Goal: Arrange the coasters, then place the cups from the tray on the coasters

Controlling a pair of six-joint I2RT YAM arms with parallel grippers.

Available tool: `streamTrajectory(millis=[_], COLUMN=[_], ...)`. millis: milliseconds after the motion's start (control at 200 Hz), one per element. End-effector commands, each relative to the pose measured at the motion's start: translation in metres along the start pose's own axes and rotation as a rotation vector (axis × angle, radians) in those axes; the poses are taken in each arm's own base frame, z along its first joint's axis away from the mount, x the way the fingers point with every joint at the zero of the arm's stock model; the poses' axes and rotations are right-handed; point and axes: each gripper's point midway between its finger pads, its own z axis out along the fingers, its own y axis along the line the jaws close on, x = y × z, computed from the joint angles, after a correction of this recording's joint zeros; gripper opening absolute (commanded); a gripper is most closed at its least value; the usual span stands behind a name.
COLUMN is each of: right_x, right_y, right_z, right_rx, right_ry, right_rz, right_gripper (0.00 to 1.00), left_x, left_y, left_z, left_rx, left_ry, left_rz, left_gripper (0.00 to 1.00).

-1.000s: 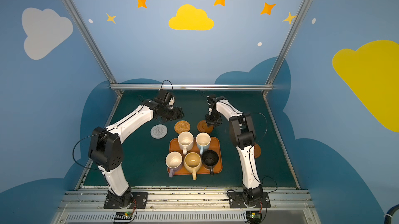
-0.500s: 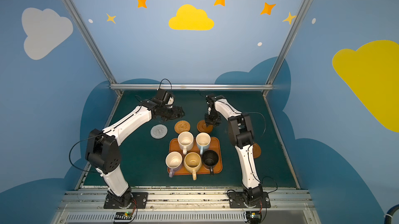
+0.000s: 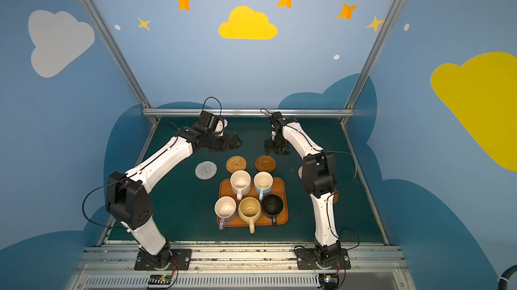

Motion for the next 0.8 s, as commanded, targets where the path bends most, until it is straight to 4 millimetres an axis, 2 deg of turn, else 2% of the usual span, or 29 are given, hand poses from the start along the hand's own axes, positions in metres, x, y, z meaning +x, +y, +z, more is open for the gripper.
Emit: streamTrajectory(millis=[0,35,220,285,365,425,526,646,796], right_x=[0.003,0.003,0.013,0.018,0.027,0.035,0.046,0.061,0.074], right_y=[-0.004,-0.006,-0.024,-0.027,-0.038,-0.053,-0.078,-0.106,-0.124], right_z=[-0.048,-0.058,-0.111,-0.119,-0.126,-0.127,-0.122,-0.104,-0.078], right_rx=[0.026,0.032,0.089,0.079,0.027,-0.002,0.016,0.04,0.007], right_ry=[-0.1,-0.133,-0.316,-0.366,-0.392,-0.386,-0.381,-0.344,-0.3], right_rz=[-0.01,-0.014,-0.026,-0.095,-0.033,0.044,0.102,0.175,0.251], right_gripper=[0.83,0.89,0.89,0.9,0.95,0.95,0.95,0.95,0.94], left_x=[-0.008,-0.008,-0.008,-0.003,0.007,0.012,0.017,0.018,0.02], left_y=[-0.029,-0.033,-0.055,-0.064,-0.081,-0.093,-0.104,-0.11,-0.109], left_z=[-0.026,-0.029,-0.045,-0.047,-0.048,-0.05,-0.049,-0.046,-0.038], left_rx=[0.116,0.132,0.19,0.222,0.319,0.379,0.382,0.38,0.333], left_ry=[-0.057,-0.072,-0.127,-0.109,-0.067,-0.043,-0.033,-0.041,-0.049], left_rz=[0.057,0.068,0.167,0.19,0.204,0.205,0.244,0.255,0.237], left_gripper=[1.0,1.0,1.0,1.0,1.0,1.0,1.0,1.0,1.0])
